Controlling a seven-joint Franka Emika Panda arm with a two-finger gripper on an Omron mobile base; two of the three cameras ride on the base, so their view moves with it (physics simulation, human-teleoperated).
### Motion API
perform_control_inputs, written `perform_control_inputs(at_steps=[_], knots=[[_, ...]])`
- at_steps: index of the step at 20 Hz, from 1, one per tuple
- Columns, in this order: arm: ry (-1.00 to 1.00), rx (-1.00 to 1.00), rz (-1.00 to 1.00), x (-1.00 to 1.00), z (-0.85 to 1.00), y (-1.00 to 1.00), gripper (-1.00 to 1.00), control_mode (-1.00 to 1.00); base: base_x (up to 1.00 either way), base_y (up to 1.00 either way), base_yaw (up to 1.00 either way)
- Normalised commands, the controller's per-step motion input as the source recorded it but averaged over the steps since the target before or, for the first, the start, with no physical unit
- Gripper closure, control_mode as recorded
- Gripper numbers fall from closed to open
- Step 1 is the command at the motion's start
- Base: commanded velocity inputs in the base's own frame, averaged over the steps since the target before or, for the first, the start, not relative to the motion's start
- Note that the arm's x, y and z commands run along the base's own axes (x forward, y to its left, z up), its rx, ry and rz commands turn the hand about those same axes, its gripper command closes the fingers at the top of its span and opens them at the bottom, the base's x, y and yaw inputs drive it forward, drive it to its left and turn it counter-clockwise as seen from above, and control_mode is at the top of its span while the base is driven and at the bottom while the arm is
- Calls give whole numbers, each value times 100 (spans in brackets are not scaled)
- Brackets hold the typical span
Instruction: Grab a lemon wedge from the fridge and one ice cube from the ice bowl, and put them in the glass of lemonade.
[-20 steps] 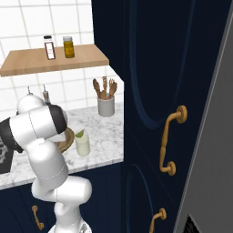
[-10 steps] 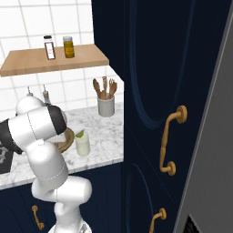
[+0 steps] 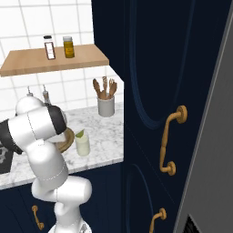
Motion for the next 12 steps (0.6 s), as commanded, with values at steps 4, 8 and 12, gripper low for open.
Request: perform_control_inputs(at_steps=[4, 8, 12], knots=[[-27, -12, 0, -16, 60, 7, 100, -100, 0, 0, 0], [-25, -11, 0, -20, 86, 0, 100, -100, 0, 0, 0], [-17, -2, 0, -8, 47, 0, 100, -100, 0, 0, 0]])
